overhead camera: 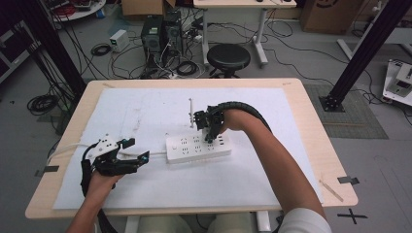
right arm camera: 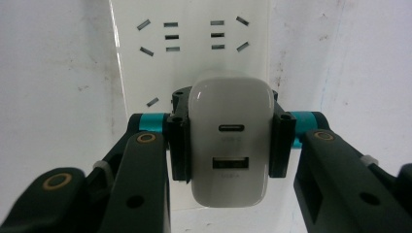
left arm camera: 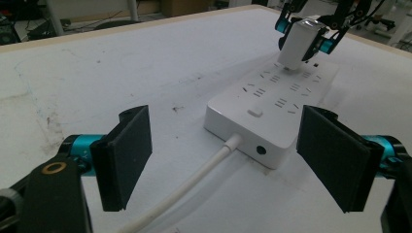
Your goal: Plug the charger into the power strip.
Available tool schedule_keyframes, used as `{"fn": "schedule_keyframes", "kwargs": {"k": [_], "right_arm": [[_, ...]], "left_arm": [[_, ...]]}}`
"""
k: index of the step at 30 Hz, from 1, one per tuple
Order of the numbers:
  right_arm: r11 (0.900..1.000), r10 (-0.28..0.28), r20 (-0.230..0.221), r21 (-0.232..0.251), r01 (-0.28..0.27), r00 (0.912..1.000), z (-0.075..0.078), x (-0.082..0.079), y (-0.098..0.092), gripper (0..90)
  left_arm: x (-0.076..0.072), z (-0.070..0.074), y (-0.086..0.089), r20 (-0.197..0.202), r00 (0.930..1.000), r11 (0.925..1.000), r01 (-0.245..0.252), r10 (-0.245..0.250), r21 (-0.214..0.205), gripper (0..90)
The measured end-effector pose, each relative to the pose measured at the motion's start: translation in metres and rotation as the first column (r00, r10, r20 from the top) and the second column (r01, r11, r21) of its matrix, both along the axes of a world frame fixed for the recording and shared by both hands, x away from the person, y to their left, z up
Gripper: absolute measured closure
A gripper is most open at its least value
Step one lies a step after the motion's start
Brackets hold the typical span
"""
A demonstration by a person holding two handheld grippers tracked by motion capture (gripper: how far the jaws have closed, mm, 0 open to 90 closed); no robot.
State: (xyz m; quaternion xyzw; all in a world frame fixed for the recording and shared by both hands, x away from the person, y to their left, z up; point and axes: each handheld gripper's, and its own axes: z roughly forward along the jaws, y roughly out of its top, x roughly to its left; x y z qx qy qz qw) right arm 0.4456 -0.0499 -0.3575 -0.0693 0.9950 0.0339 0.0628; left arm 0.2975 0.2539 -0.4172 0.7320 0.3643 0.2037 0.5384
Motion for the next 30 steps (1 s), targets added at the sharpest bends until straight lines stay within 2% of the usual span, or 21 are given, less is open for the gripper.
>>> {"fn": "schedule_keyframes", "kwargs": {"k": [3,6,8,9,10,14,18,20,23,30], "right_arm": [[1.0000,-0.001,0.008,-0.007,0.001,1.0000,0.0000,-0.0017,0.0005,63.4],[0.9994,0.029,0.033,-0.019,-0.028,0.9990,-0.0003,-0.0044,0.0027,63.3],[0.9995,0.015,0.024,-0.028,-0.014,0.9996,0.0000,-0.0042,0.0033,63.3],[0.9993,0.031,0.021,-0.019,-0.031,0.9993,-0.0005,-0.0015,0.0040,63.4],[0.9992,0.023,0.015,-0.033,-0.023,0.9996,-0.0001,-0.0022,0.0047,63.3],[0.9959,0.073,0.036,-0.057,-0.071,0.9967,-0.0007,-0.0047,0.0088,63.3],[0.9982,0.043,0.013,-0.044,-0.042,0.9990,-0.0006,-0.0020,0.0075,63.3],[0.9963,0.046,0.016,-0.073,-0.044,0.9988,-0.0068,-0.0018,0.0089,63.2],[0.9987,0.024,-0.004,-0.045,-0.025,0.9997,-0.0065,0.0018,0.0070,63.3],[0.9987,0.009,-0.017,-0.049,-0.010,0.9998,-0.0070,0.0037,0.0068,63.5]], "left_arm": [[0.0007,-0.0001,-0.0002,-0.001,1.0000,1.0000,0.004,-0.004,0.004,20.5],[0.0003,0.0000,0.0002,-0.002,1.0000,1.0000,0.004,-0.003,0.002,20.5],[0.0002,-0.0005,0.0004,-0.004,1.0000,1.0000,0.002,-0.002,0.001,20.5],[0.0004,-0.0007,0.0006,-0.005,1.0000,1.0000,0.002,-0.002,0.001,20.5],[0.0004,-0.0008,0.0008,-0.005,1.0000,1.0000,0.002,-0.002,0.001,20.5],[0.0004,-0.0003,0.0012,-0.002,1.0000,1.0000,0.001,-0.001,0.000,20.5],[-0.0002,-0.0003,0.0014,-0.002,1.0000,1.0000,0.001,-0.001,0.001,20.5],[-0.0004,-0.0001,0.0018,-0.003,1.0000,1.0000,-0.001,0.001,-0.004,20.5],[-0.0009,0.0003,0.0034,-0.002,1.0000,1.0000,-0.001,0.001,-0.004,20.5],[0.0008,0.0004,0.0032,-0.004,1.0000,1.0000,-0.003,0.003,-0.005,20.5]]}}
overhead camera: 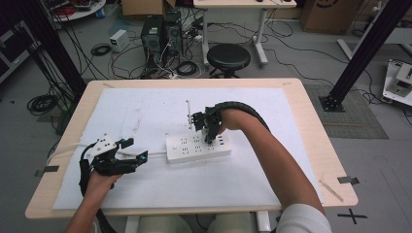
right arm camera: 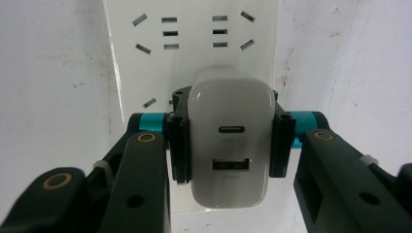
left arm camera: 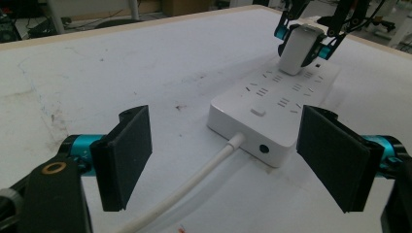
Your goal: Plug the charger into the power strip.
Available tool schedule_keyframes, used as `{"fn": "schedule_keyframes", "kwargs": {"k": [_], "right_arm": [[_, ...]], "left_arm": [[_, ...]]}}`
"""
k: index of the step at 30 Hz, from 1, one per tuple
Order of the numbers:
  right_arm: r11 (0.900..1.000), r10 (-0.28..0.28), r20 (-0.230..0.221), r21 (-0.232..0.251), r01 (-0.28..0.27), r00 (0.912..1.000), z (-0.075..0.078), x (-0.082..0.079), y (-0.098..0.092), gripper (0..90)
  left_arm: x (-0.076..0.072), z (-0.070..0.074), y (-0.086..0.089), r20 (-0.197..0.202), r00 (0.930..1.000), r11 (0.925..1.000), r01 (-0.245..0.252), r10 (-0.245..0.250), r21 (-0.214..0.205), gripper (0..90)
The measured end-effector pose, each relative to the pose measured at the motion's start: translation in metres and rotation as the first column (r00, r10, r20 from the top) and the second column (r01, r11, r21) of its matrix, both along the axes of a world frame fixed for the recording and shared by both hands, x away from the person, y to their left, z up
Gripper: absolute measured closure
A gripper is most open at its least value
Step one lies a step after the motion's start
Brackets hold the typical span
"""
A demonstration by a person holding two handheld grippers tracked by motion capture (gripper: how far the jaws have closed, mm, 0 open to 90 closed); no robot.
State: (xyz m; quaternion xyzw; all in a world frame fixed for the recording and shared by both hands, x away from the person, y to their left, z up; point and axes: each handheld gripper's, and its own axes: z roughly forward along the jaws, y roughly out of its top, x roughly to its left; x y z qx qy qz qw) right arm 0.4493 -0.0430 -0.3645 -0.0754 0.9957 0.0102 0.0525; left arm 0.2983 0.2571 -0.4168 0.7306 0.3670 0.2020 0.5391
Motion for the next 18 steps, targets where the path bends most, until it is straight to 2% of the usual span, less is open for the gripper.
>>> {"fn": "schedule_keyframes", "kwargs": {"k": [5,9,18], "right_arm": [[1.0000,0.008,-0.004,0.003,-0.008,1.0000,-0.0025,0.0019,0.0006,63.7],[0.9999,-0.013,-0.021,0.005,0.013,0.9997,-0.0035,0.0033,-0.0003,63.7],[0.9985,-0.011,-0.044,0.053,0.014,0.9990,-0.0044,0.0079,-0.0048,62.9]], "left_arm": [[0.0006,-0.0015,-0.0012,-0.003,1.0000,1.0000,0.001,0.000,0.005,20.5],[-0.0005,-0.0008,-0.0029,0.005,1.0000,1.0000,0.000,0.000,-0.002,20.5],[-0.0011,0.0005,-0.0049,0.003,1.0000,1.0000,0.001,0.000,-0.005,20.5]]}}
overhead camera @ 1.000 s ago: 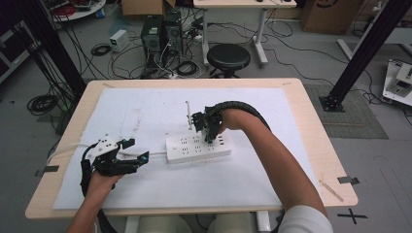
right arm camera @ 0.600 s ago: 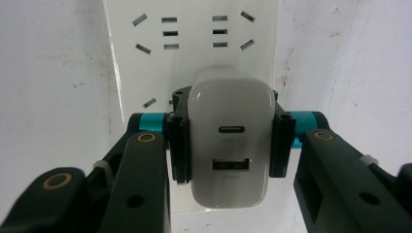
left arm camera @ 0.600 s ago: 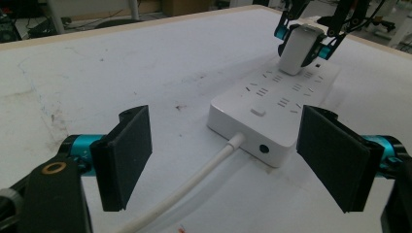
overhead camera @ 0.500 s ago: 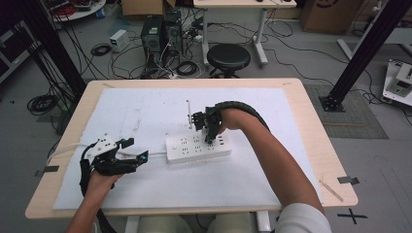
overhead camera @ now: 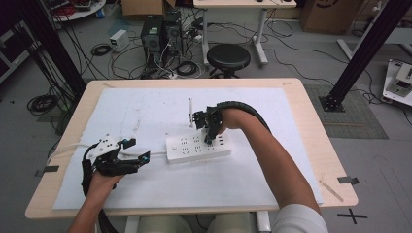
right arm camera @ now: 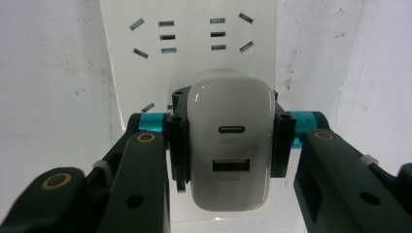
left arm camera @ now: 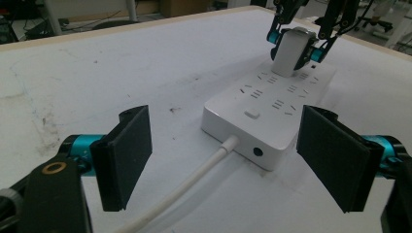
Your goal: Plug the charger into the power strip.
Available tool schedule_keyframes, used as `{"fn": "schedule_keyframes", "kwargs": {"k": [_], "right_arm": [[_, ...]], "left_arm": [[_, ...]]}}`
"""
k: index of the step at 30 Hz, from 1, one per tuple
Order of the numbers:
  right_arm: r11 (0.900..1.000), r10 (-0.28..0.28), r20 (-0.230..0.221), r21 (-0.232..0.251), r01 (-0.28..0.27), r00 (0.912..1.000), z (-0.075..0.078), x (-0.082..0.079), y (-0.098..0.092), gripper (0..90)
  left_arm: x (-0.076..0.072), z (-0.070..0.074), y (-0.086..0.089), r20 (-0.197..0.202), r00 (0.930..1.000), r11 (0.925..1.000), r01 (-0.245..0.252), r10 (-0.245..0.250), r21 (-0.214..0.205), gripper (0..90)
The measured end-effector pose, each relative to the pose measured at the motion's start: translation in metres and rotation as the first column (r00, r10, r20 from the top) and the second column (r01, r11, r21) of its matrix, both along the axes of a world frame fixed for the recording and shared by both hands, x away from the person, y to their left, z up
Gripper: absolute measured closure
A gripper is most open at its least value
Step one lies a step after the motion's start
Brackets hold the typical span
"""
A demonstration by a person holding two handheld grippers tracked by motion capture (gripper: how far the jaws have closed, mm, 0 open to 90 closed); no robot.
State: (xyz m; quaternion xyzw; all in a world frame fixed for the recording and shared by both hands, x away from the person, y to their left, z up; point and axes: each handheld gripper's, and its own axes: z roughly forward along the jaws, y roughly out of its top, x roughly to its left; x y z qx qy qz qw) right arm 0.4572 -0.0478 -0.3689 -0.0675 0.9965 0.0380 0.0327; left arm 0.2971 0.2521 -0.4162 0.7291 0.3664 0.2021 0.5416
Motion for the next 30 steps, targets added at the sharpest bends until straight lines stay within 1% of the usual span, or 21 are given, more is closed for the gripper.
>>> {"fn": "schedule_keyframes", "kwargs": {"k": [3,4,5,7,10,12,14,15,16,17,18,19,21,23,24,25,26,27,28,29,30], "right_arm": [[0.9997,-0.026,-0.005,0.004,0.026,0.9997,0.001,0.000,-0.001,61.4],[0.9990,-0.044,-0.005,0.004,0.044,0.9990,0.002,-0.001,-0.001,58.9],[0.9974,-0.070,-0.008,0.018,0.070,0.9975,0.004,0.000,-0.002,53.3],[0.9881,-0.129,-0.017,0.082,0.130,0.9915,0.011,0.001,-0.007,44.8],[0.9634,-0.220,-0.023,0.151,0.221,0.9752,0.020,0.001,-0.017,31.1],[0.9415,-0.281,-0.029,0.186,0.281,0.9593,0.025,0.000,-0.025,27.9],[0.9233,-0.313,-0.026,0.225,0.311,0.9493,0.031,-0.003,-0.035,23.6],[0.9072,-0.344,-0.033,0.246,0.341,0.9384,0.033,-0.005,-0.040,21.2],[0.8917,-0.362,-0.045,0.275,0.360,0.9311,0.034,-0.006,-0.045,21.3],[0.8797,-0.379,-0.049,0.291,0.376,0.9242,0.035,-0.007,-0.051,21.2],[0.8632,-0.405,-0.058,0.305,0.402,0.9127,0.035,-0.010,-0.057,21.2],[0.8486,-0.421,-0.064,0.324,0.418,0.9047,0.035,-0.011,-0.063,21.2],[0.8120,-0.466,-0.092,0.350,0.467,0.8800,0.034,-0.015,-0.076,21.2],[0.7788,-0.493,-0.115,0.384,0.496,0.8624,0.034,-0.019,-0.089,21.2],[0.7663,-0.505,-0.119,0.394,0.508,0.8548,0.034,-0.021,-0.095,21.2],[0.7571,-0.513,-0.115,0.406,0.512,0.8504,0.034,-0.024,-0.101,21.2],[0.7571,-0.513,-0.115,0.406,0.512,0.8504,0.034,-0.024,-0.101,21.2],[0.7450,-0.524,-0.116,0.418,0.520,0.8439,0.034,-0.028,-0.107,21.2],[0.7273,-0.539,-0.115,0.436,0.530,0.8343,0.035,-0.034,-0.115,21.2],[0.7215,-0.547,-0.110,0.440,0.534,0.8297,0.036,-0.036,-0.119,21.2],[0.7097,-0.559,-0.110,0.450,0.542,0.8221,0.036,-0.039,-0.123,21.2]], "left_arm": [[0.000,0.001,0.001,0.001,1.0000,1.0000,0.003,-0.003,0.008,20.5],[0.000,0.000,0.001,0.000,1.0000,1.0000,0.002,-0.002,0.007,20.5],[0.000,0.000,0.002,0.000,1.0000,1.0000,0.001,-0.001,0.005,20.5],[0.000,0.001,0.001,0.003,1.0000,1.0000,0.000,0.000,0.003,20.5],[0.000,0.001,0.001,0.005,1.0000,1.0000,-0.002,0.002,-0.001,20.5],[0.001,0.001,0.001,0.005,1.0000,1.0000,-0.001,0.001,-0.002,20.5],[0.001,0.001,0.000,0.005,1.0000,1.0000,0.002,-0.002,0.004,20.5],[0.001,0.001,0.000,0.003,1.0000,1.0000,0.001,-0.001,0.001,20.5],[0.001,0.001,0.000,0.005,1.0000,1.0000,0.001,-0.001,0.002,20.5],[0.002,0.002,-0.001,0.006,1.0000,1.0000,0.003,-0.003,0.003,20.5],[0.002,0.002,-0.001,0.006,1.0000,1.0000,0.004,-0.004,0.003,20.5],[0.002,0.002,-0.001,0.006,1.0000,1.0000,0.003,-0.003,0.001,20.5],[0.002,0.002,-0.002,0.006,1.0000,1.0000,0.008,-0.008,0.003,20.5],[0.002,0.002,-0.002,0.007,0.9999,0.9999,0.011,-0.011,0.006,20.5],[0.002,0.002,-0.002,0.007,0.9999,0.9999,0.011,-0.011,0.006,20.5],[0.002,0.002,-0.002,0.007,0.9999,0.9999,0.011,-0.011,0.006,20.5],[0.002,0.003,-0.002,0.007,0.9999,0.9999,0.010,-0.010,0.006,20.5],[0.002,0.003,-0.002,0.007,0.9999,0.9999,0.010,-0.010,0.005,20.5],[0.002,0.003,-0.003,0.008,0.9999,0.9999,0.009,-0.009,0.004,20.5],[0.002,0.003,-0.003,0.011,0.9999,0.9999,0.011,-0.011,0.006,20.5],[0.002,0.003,-0.003,0.012,0.9999,0.9999,0.012,-0.012,0.006,20.5]]}}
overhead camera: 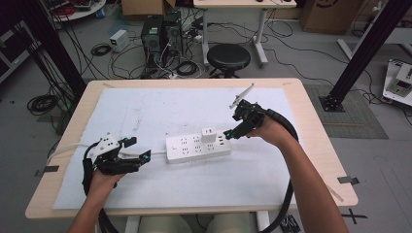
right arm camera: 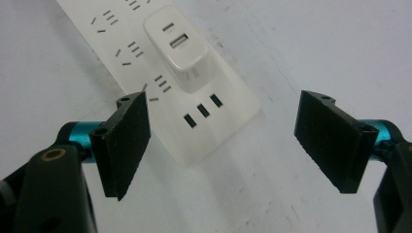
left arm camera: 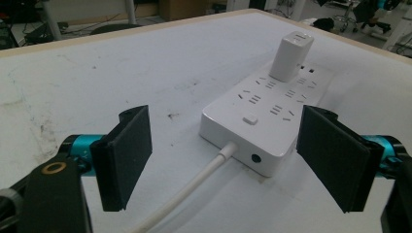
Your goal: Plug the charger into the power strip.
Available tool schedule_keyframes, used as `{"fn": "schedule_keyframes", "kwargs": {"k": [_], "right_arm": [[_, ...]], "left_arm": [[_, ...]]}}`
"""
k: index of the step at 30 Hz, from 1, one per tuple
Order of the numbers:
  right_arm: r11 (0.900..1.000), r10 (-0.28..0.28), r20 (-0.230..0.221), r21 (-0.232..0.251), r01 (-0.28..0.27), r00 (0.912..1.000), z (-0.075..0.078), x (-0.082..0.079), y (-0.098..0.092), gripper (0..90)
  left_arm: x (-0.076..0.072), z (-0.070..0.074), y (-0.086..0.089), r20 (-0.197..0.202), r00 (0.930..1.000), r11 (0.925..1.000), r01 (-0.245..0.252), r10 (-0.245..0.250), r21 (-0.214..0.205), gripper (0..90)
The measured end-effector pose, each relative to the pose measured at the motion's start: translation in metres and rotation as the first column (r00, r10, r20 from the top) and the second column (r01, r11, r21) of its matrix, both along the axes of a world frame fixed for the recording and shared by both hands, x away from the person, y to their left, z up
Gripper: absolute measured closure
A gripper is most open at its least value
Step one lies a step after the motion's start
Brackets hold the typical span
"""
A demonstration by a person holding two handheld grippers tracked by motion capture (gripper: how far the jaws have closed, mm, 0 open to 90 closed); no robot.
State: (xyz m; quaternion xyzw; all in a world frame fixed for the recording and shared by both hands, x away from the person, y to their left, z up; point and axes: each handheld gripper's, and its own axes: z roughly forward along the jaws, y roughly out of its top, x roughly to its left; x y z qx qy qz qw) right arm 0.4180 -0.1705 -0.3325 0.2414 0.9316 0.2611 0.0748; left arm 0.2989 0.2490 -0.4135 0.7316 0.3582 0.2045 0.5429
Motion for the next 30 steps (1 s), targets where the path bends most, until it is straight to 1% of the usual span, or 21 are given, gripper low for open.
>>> {"fn": "schedule_keyframes", "kwargs": {"k": [2,4,7,8,9,10,12,13,16,17,18,19,20,24,30], "right_arm": [[0.9996,-0.022,0.023,0.016,0.021,0.9995,0.002,-0.006,-0.009,21.2],[0.9980,-0.055,0.036,0.033,0.054,0.9978,0.003,-0.013,-0.018,21.2],[0.9974,-0.063,0.046,0.038,0.061,0.9969,0.003,-0.017,-0.023,21.2],[0.9939,-0.102,0.062,0.048,0.099,0.9928,0.000,-0.029,-0.037,21.2],[0.9918,-0.121,0.081,0.052,0.117,0.9893,-0.002,-0.033,-0.041,21.2],[0.9893,-0.139,0.087,0.056,0.135,0.9864,-0.004,-0.036,-0.045,21.2],[0.9835,-0.174,0.087,0.065,0.168,0.9810,-0.009,-0.044,-0.054,21.2],[0.9813,-0.184,0.087,0.075,0.178,0.9791,-0.012,-0.047,-0.058,21.2],[0.9750,-0.214,0.090,0.082,0.207,0.9728,-0.018,-0.056,-0.068,21.2],[0.9730,-0.222,0.091,0.086,0.214,0.9709,-0.020,-0.059,-0.071,21.2],[0.9730,-0.222,0.091,0.086,0.214,0.9709,-0.020,-0.059,-0.071,21.2],[0.9686,-0.238,0.086,0.095,0.230,0.9675,-0.022,-0.064,-0.076,21.2],[0.9674,-0.243,0.088,0.097,0.234,0.9661,-0.023,-0.065,-0.077,21.2],[0.9614,-0.265,0.105,0.104,0.255,0.9584,-0.024,-0.073,-0.081,21.2],[0.9553,-0.284,0.110,0.117,0.271,0.9524,-0.028,-0.082,-0.084,21.2]], "left_arm": [[0.000,0.000,0.000,0.000,1.0000,1.0000,0.000,0.000,-0.002,20.5],[-0.001,0.000,0.000,0.001,1.0000,1.0000,-0.003,0.003,-0.006,20.5],[-0.001,0.001,0.000,0.006,1.0000,0.9999,-0.004,0.004,-0.009,20.5],[-0.001,0.001,0.000,0.006,1.0000,1.0000,-0.003,0.003,-0.004,20.5],[-0.001,0.001,0.000,0.004,1.0000,1.0000,-0.004,0.004,0.000,20.5],[-0.001,0.002,0.000,0.004,1.0000,1.0000,-0.001,0.001,0.002,20.5],[-0.002,0.002,0.000,0.004,1.0000,1.0000,0.000,0.000,0.002,20.5],[-0.002,0.002,0.000,0.002,1.0000,1.0000,0.000,0.000,0.005,20.5],[-0.001,0.003,0.000,0.003,1.0000,1.0000,-0.007,0.007,0.002,20.5],[0.000,0.003,0.000,0.005,0.9999,1.0000,-0.009,0.009,0.004,20.5],[0.000,0.003,0.000,0.005,0.9999,1.0000,-0.009,0.009,0.004,20.5],[0.000,0.003,0.000,0.005,0.9999,0.9999,-0.015,0.015,0.000,20.5],[0.001,0.003,0.000,0.007,0.9999,0.9999,-0.015,0.015,0.001,20.5],[0.000,0.004,0.001,0.007,0.9998,0.9998,-0.020,0.020,-0.007,20.5],[-0.001,0.004,0.001,0.011,0.9998,0.9999,-0.016,0.016,-0.005,20.5]]}}
